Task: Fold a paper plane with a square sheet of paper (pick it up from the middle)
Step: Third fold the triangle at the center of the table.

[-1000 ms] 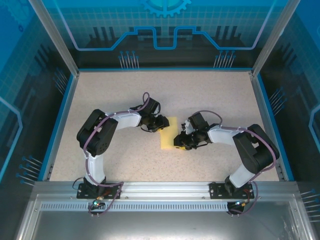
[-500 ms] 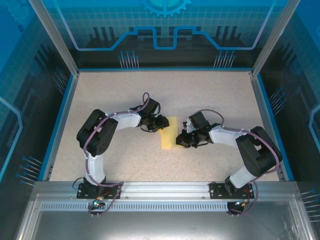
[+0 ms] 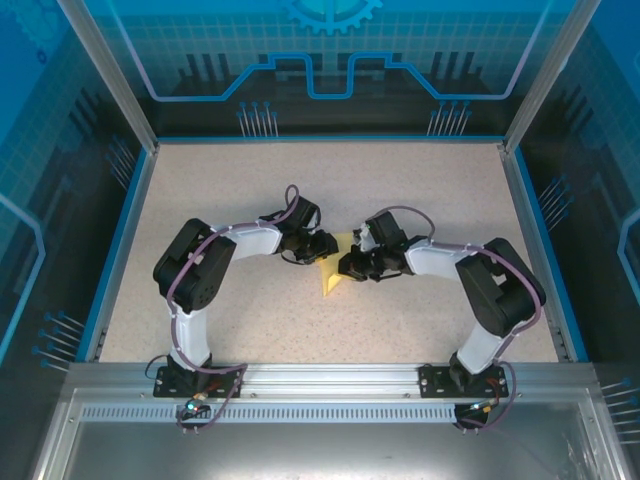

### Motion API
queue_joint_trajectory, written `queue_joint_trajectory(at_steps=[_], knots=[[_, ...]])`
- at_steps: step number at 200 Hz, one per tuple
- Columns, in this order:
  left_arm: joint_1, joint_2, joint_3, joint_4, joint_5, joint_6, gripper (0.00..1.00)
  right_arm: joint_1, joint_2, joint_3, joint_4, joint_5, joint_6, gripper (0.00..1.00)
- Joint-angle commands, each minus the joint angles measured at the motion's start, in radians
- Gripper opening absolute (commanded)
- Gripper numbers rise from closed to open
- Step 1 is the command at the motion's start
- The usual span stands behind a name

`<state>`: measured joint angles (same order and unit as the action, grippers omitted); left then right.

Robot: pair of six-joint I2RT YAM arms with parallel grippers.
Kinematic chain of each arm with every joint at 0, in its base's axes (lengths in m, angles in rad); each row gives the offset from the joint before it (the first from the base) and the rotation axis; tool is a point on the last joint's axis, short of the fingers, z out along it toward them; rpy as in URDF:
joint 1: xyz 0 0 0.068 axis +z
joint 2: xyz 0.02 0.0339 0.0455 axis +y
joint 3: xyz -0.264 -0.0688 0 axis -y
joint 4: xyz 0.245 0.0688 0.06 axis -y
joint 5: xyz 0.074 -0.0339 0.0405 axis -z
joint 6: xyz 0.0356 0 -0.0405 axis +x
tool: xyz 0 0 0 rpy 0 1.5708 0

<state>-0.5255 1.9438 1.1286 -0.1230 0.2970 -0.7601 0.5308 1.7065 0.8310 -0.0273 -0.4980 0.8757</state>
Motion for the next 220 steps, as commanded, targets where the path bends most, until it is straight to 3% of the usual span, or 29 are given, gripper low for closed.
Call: queue_joint_trajectory(at_steps=[1, 69, 111, 220], knots=[[0.004, -0.018, 0.001, -0.022, 0.027, 0.019, 0.39, 0.018, 0.033, 0.035, 0.005, 0.004, -0.01, 0.08], [0.029, 0.021, 0.043, 0.025, 0.026, -0.011, 0.38, 0.023, 0.097, 0.089, -0.009, 0.009, -0.053, 0.08], [0.03, -0.037, 0.01, 0.066, 0.02, 0.011, 0.39, 0.024, 0.121, 0.097, -0.006, 0.009, -0.049, 0.08], [0.03, 0.032, 0.029, 0.013, 0.011, 0.014, 0.38, 0.024, 0.154, 0.102, 0.03, 0.011, -0.04, 0.08]])
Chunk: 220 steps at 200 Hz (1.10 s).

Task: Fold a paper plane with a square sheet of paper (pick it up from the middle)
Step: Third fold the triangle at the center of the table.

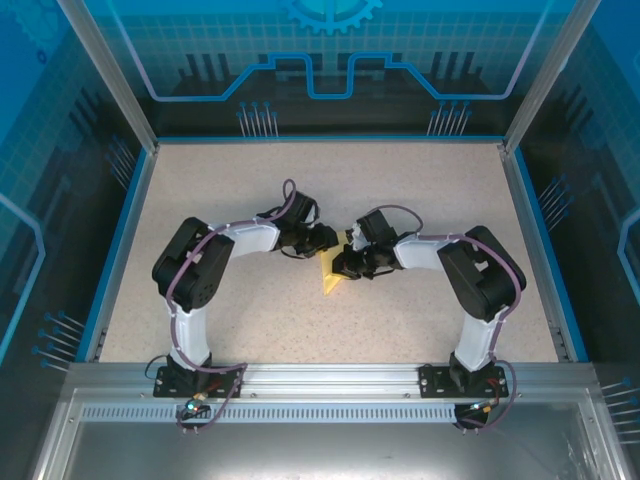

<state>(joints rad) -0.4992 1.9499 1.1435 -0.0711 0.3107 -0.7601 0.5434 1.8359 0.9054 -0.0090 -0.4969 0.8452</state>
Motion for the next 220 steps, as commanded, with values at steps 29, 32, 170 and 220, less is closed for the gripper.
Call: queue_joint_trajectory(at_steps=[29, 32, 170, 220], knots=[[0.003, 0.033, 0.014, -0.06, -0.009, 0.018, 0.38, 0.01, 0.031, 0.03, 0.018, 0.007, -0.011, 0.08], [0.003, 0.034, 0.014, -0.061, -0.011, 0.018, 0.38, 0.01, 0.032, 0.03, 0.019, 0.005, -0.01, 0.08], [0.002, 0.032, -0.002, -0.064, -0.015, 0.019, 0.38, 0.005, 0.052, 0.042, -0.018, 0.015, -0.042, 0.09], [0.003, 0.03, -0.006, -0.064, -0.015, 0.019, 0.38, 0.006, 0.053, 0.039, -0.014, 0.013, -0.043, 0.09]])
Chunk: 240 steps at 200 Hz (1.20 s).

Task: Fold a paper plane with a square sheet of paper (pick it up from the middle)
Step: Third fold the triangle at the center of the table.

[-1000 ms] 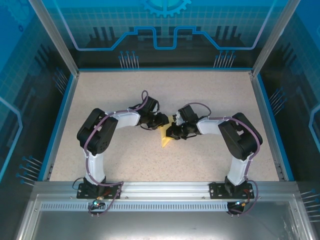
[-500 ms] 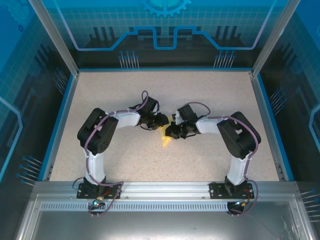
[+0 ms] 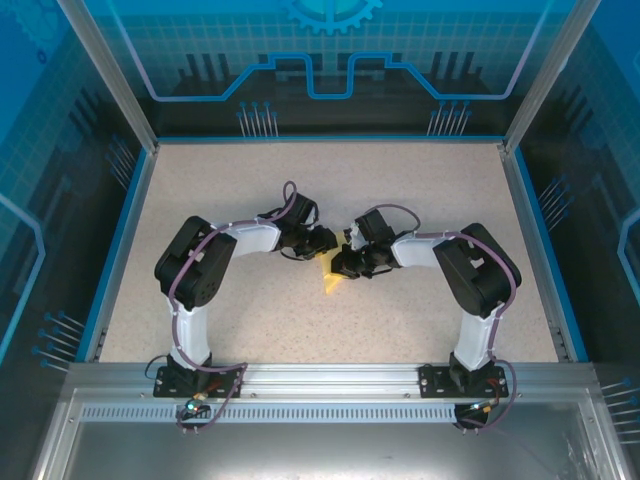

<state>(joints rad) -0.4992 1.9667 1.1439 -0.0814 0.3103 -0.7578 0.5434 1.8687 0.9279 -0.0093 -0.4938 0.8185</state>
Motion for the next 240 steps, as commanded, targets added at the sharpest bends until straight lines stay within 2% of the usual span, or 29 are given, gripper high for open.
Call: queue_joint_trajectory(at_steps=[1, 111, 240], knots=[[0.002, 0.014, -0.006, -0.053, -0.015, 0.017, 0.38, 0.006, 0.02, 0.017, -0.013, 0.01, -0.015, 0.09], [0.003, 0.012, -0.014, -0.048, -0.016, 0.015, 0.38, 0.001, 0.031, 0.013, 0.041, -0.014, 0.006, 0.09], [0.004, 0.012, -0.015, -0.052, -0.013, 0.014, 0.37, 0.0, 0.068, 0.035, -0.004, -0.006, -0.02, 0.1]])
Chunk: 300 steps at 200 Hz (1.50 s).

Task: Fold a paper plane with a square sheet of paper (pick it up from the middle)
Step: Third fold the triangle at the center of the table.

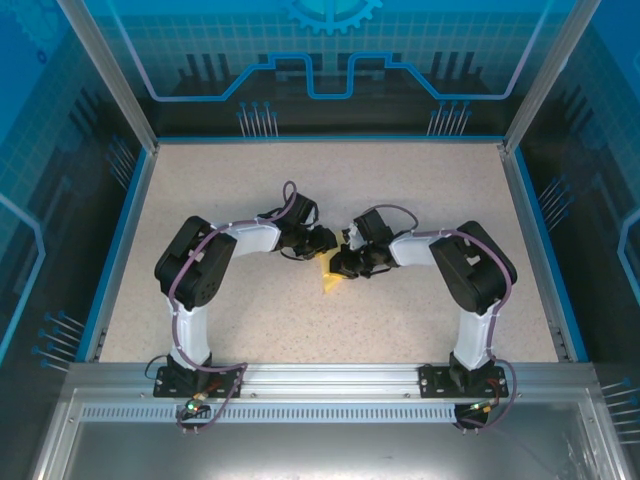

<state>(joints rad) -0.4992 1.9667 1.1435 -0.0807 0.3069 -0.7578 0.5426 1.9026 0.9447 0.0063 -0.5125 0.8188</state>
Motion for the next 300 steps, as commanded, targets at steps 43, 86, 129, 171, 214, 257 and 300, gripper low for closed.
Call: queue_joint_trajectory(at_steps=[43, 86, 129, 171, 214, 257, 300], knots=[[0.002, -0.005, -0.012, -0.058, -0.011, 0.016, 0.37, 0.002, 0.024, 0.003, -0.055, 0.032, -0.033, 0.12], [0.038, -0.098, 0.005, -0.082, -0.018, 0.008, 0.4, 0.002, 0.021, -0.001, -0.06, 0.038, -0.036, 0.37], [0.118, -0.234, -0.062, -0.103, -0.043, -0.014, 0.4, 0.001, 0.015, 0.001, -0.057, 0.043, -0.034, 0.37], [0.132, -0.288, -0.122, -0.123, -0.014, -0.014, 0.36, 0.003, 0.013, 0.004, -0.063, 0.048, -0.037, 0.19], [0.086, -0.277, -0.159, -0.104, 0.051, -0.013, 0.24, 0.003, 0.007, -0.001, -0.081, 0.058, -0.047, 0.03], [0.025, -0.224, -0.175, -0.061, 0.104, -0.047, 0.05, 0.003, 0.007, 0.0, -0.085, 0.059, -0.05, 0.0], [-0.018, -0.146, -0.133, -0.052, 0.106, -0.054, 0.0, 0.002, 0.007, 0.003, -0.089, 0.059, -0.05, 0.0]])
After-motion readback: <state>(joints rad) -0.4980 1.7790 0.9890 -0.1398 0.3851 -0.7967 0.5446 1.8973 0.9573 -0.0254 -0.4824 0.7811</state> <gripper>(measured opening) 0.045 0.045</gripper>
